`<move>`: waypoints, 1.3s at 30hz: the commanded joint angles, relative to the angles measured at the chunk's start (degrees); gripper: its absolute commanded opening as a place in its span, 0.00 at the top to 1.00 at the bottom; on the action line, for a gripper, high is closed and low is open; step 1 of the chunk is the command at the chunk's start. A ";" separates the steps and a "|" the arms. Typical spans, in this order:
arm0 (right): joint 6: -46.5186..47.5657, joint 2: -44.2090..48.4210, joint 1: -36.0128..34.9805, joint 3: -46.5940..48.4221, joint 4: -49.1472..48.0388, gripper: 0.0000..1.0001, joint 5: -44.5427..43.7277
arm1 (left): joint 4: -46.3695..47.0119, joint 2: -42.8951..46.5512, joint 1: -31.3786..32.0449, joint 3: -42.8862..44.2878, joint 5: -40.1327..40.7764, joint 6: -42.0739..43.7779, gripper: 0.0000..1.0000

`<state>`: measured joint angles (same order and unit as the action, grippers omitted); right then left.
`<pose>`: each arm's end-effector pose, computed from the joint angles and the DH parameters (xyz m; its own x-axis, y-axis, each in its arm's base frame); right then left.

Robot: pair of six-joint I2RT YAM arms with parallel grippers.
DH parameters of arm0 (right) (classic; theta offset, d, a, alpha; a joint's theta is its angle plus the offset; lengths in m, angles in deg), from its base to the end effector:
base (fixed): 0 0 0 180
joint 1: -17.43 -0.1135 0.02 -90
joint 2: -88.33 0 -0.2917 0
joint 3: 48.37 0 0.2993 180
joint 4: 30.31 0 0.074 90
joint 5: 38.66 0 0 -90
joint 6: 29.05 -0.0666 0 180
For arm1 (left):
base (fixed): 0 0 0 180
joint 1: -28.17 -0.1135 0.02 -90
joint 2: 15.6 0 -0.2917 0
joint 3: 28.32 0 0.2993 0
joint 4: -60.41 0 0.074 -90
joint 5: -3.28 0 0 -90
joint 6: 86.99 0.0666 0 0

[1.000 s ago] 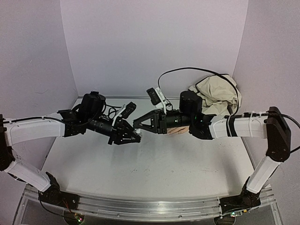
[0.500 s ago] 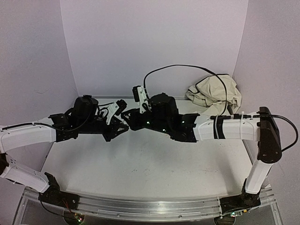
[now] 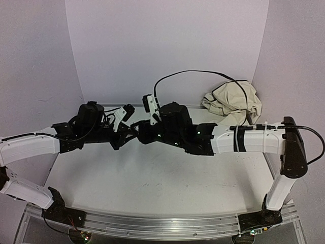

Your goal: Paint the nails

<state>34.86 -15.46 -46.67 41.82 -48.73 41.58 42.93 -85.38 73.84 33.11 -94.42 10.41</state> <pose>0.2371 0.4625 0.3381 -0.3245 0.3240 -0.8887 -0.7461 0.4898 0.4510 0.2321 -0.2504 0.2828 -0.1998 0.3872 -0.9001 0.8258 0.5610 0.0580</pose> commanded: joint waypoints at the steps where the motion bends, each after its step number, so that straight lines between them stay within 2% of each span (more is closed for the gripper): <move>1: 2.87 7.54 1.98 -2.72 0.00 0.60 3.96 | 4.59 0.37 -0.67 2.90 -1.06 -1.13 1.00; 5: 6.49 12.54 6.42 -11.17 -7.28 0.41 18.40 | 4.46 -0.64 -0.65 3.24 -4.69 -1.40 1.00; 7: 5.42 15.15 9.50 -15.35 -10.26 0.37 25.09 | 4.56 -1.55 -0.71 3.66 -10.42 -1.51 1.00; 12: 4.49 20.83 13.54 -24.54 -18.16 0.23 31.49 | 4.58 -3.94 -0.67 5.02 -20.03 -3.05 1.00; 17: 4.39 20.38 14.06 -25.60 -21.77 0.21 41.42 | 4.60 -5.41 -0.60 6.13 -32.19 -2.82 1.00; 20: 3.06 17.03 14.08 -23.49 -23.50 0.25 48.92 | 4.59 -7.01 -0.58 7.24 -39.75 -3.52 1.00; 24: 1.16 13.27 14.05 -20.66 -25.80 0.38 54.47 | 4.54 -8.33 -0.45 7.69 -44.20 -3.97 1.00; 39: -3.63 5.98 13.98 -16.08 -31.34 0.76 62.87 | 4.59 -8.02 0.21 7.43 -45.90 -3.41 1.00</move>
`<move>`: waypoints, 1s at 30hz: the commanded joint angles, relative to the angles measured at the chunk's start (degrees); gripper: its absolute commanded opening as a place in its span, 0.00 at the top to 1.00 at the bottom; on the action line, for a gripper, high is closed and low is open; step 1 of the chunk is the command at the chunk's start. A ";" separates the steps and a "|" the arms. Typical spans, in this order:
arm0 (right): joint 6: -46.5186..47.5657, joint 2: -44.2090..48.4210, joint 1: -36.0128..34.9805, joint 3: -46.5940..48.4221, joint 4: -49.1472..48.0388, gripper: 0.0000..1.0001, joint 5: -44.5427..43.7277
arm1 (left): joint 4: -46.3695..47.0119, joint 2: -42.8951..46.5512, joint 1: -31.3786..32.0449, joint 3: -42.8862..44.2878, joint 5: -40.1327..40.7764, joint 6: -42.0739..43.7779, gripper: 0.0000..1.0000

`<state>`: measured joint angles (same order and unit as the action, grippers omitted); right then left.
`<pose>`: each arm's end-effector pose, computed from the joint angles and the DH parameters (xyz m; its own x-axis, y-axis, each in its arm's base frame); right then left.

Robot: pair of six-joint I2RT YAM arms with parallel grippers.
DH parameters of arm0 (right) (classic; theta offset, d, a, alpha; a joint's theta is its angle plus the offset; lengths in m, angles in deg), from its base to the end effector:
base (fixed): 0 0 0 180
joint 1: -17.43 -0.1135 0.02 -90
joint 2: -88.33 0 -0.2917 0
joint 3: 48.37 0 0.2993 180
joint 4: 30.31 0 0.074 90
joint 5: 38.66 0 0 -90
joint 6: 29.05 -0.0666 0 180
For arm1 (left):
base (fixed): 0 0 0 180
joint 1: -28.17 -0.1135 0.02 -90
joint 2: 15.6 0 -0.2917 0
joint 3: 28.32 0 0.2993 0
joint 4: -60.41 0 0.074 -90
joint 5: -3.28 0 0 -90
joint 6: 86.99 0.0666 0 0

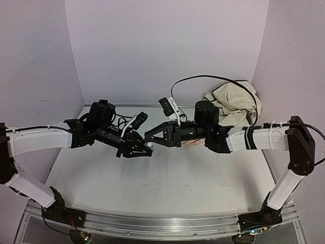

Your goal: Paint the nails

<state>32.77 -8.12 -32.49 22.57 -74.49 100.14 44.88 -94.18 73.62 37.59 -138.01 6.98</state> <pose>0.2414 0.3648 0.3122 -0.2731 0.1586 -0.9488 -0.9461 -0.2226 0.2351 0.2128 -0.2903 0.2791 -0.2665 0.3324 -0.9047 0.9488 -0.0746 -0.3068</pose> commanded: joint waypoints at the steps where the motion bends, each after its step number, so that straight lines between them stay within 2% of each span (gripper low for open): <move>1: -1.68 -1.64 -0.23 3.20 -5.67 0.77 4.43 | 2.63 0.94 0.43 2.89 -1.95 0.11 1.00; 4: -1.78 -1.99 -0.20 3.12 -5.78 0.78 4.50 | 2.62 1.63 0.47 2.62 -0.81 0.57 1.00; 10: -1.53 -1.78 -0.21 2.57 -5.57 0.91 3.92 | 2.64 3.41 0.43 1.79 5.26 1.58 1.00; 13: -0.99 -1.57 -0.22 2.33 -4.31 1.00 2.21 | 2.65 4.57 0.43 1.10 14.14 1.75 1.00; 16: 0.19 -1.38 -0.33 2.50 -1.03 1.00 -1.42 | 2.46 5.67 0.43 0.25 28.60 2.06 1.00; 19: 2.39 -1.29 -1.59 4.48 7.05 1.00 -12.82 | 1.95 6.70 0.43 -0.68 41.97 2.59 1.00; 22: 2.87 -1.93 -4.75 7.77 15.91 1.00 -33.12 | 0.84 7.40 0.43 -0.99 53.02 3.33 1.00; 24: 0.13 -2.72 -7.95 9.16 19.80 1.00 -46.74 | 0.13 7.48 0.43 -1.00 57.04 3.80 1.00; 25: -1.60 -3.04 -8.98 9.38 20.06 1.00 -50.49 | -0.16 7.48 0.43 -0.88 58.08 3.86 1.00; 28: -3.45 -4.59 -11.41 11.54 19.79 1.00 -55.30 | -0.72 7.41 0.43 -0.52 57.36 4.06 1.00; 30: -3.56 -5.22 -11.65 12.33 18.59 1.00 -53.31 | -0.93 7.44 0.43 -0.42 56.10 3.97 1.00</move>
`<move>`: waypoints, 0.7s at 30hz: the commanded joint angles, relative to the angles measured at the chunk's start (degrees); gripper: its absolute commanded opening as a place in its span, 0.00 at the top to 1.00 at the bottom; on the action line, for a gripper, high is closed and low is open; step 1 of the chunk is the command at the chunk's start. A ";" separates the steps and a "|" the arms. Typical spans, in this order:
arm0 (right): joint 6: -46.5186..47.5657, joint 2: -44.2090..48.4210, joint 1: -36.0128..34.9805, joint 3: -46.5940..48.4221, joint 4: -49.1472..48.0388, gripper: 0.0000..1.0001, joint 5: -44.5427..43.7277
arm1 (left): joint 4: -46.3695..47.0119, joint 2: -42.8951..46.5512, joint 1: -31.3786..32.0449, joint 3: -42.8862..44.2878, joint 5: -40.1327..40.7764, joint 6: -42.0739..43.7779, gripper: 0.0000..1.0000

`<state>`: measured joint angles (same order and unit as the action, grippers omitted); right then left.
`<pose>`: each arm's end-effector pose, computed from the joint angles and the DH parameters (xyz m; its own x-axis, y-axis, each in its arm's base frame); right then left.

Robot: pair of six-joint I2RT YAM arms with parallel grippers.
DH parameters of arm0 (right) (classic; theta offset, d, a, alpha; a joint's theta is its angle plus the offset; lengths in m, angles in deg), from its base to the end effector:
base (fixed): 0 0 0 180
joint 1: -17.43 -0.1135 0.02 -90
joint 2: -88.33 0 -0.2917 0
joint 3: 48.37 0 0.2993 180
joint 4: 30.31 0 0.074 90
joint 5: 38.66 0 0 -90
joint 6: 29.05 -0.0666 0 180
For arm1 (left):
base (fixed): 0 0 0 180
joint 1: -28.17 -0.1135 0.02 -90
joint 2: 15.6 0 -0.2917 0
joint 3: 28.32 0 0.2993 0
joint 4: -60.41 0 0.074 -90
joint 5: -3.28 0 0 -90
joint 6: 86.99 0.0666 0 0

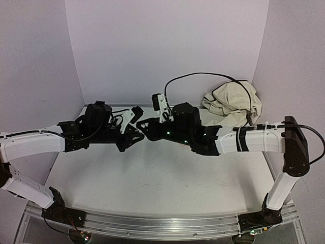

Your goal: Paint the nails

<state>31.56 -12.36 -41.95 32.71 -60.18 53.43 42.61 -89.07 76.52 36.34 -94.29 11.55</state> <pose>0.2497 0.4267 0.3247 -0.3520 0.3682 -0.8606 -0.8098 0.3414 0.4772 0.2313 -0.2733 0.2846 -0.1728 0.4157 -0.8929 0.8541 0.5147 0.0744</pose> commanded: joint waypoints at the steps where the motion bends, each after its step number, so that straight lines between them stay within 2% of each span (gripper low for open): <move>1: -2.05 -0.96 -2.15 2.13 3.16 1.00 -5.58 | 1.26 2.36 -2.48 0.98 11.91 -0.62 1.00; 8: 0.02 0.40 -2.06 1.49 1.52 1.00 -6.10 | 0.55 2.32 -2.48 1.43 10.06 -1.01 1.00; 9: 0.07 0.74 -2.11 1.15 1.41 1.00 -6.65 | 0.48 2.24 -2.48 1.47 9.10 -1.03 0.96; 12: 0.37 1.77 -1.93 0.23 1.39 1.00 -8.74 | 0.32 1.93 -2.46 1.98 4.78 -1.28 0.80; 17: -0.11 4.96 0.35 -3.23 1.45 1.00 -14.08 | 0.31 1.68 -2.48 2.35 -1.55 -1.27 0.41; 19: -1.24 6.36 3.23 -6.43 1.64 1.00 -14.41 | 0.20 1.82 -2.48 2.34 -2.57 -1.10 0.32; 21: -2.88 7.60 6.71 -9.35 2.45 1.00 -14.47 | 0.25 2.22 -2.43 2.10 -2.76 -0.89 0.28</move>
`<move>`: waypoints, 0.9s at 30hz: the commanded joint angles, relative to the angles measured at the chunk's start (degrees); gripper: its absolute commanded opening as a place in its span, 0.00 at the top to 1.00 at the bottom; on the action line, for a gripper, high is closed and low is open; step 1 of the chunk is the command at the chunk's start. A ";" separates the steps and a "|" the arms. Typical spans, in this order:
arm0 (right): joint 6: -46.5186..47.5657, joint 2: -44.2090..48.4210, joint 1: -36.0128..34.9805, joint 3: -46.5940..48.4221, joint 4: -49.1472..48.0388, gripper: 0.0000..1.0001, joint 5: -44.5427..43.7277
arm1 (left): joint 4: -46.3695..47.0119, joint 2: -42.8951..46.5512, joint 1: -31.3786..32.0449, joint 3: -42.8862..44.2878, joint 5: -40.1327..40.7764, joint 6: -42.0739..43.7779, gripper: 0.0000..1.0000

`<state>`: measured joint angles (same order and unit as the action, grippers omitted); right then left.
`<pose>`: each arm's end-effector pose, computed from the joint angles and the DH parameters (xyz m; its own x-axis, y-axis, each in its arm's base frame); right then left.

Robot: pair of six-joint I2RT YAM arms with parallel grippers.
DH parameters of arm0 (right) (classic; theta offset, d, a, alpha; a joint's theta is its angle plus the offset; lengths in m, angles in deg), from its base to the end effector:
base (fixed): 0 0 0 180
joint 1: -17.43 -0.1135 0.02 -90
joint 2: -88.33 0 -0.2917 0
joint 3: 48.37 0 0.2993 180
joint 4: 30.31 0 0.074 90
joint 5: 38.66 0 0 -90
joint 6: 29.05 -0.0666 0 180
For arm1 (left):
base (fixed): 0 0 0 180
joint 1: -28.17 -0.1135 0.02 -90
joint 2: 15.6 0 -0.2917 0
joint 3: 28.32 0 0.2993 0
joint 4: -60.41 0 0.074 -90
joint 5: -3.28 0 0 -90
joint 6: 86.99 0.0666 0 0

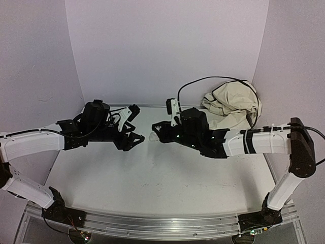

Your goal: Paint the nails

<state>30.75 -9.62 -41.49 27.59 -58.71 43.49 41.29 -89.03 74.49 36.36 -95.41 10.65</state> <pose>0.2540 0.4038 0.3060 -0.3417 0.3984 -0.8512 -0.7017 0.4944 0.5131 0.2388 -0.2646 0.2822 -0.2127 0.4130 -0.8856 0.8429 0.5360 0.0475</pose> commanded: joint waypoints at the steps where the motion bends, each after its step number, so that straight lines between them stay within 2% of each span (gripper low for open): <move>1: -2.40 5.56 7.89 -5.87 1.38 1.00 -4.91 | 1.57 2.29 -0.44 2.04 -1.35 0.03 0.27; 7: -3.66 9.94 15.89 -14.97 7.91 1.00 -19.08 | 1.58 2.85 -0.47 1.96 0.48 0.00 0.25; 13: -11.14 12.26 24.98 -23.20 14.46 1.00 -31.60 | 1.57 2.72 -0.45 2.02 0.60 -0.16 0.25; 16: -14.31 13.54 28.86 -26.51 15.91 1.00 -34.47 | 1.57 2.69 -0.45 1.98 0.71 -0.11 0.25; 20: -20.04 14.70 34.34 -31.09 16.14 1.00 -33.49 | 1.58 2.68 -0.40 1.98 0.43 -0.33 0.25; 27: -26.50 14.05 36.17 -33.95 18.13 1.00 -37.34 | 1.59 2.86 -0.45 1.82 0.21 -0.19 0.25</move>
<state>9.60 3.27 -5.78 -5.93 -42.36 11.01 41.32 -88.28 74.32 36.36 -95.52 10.50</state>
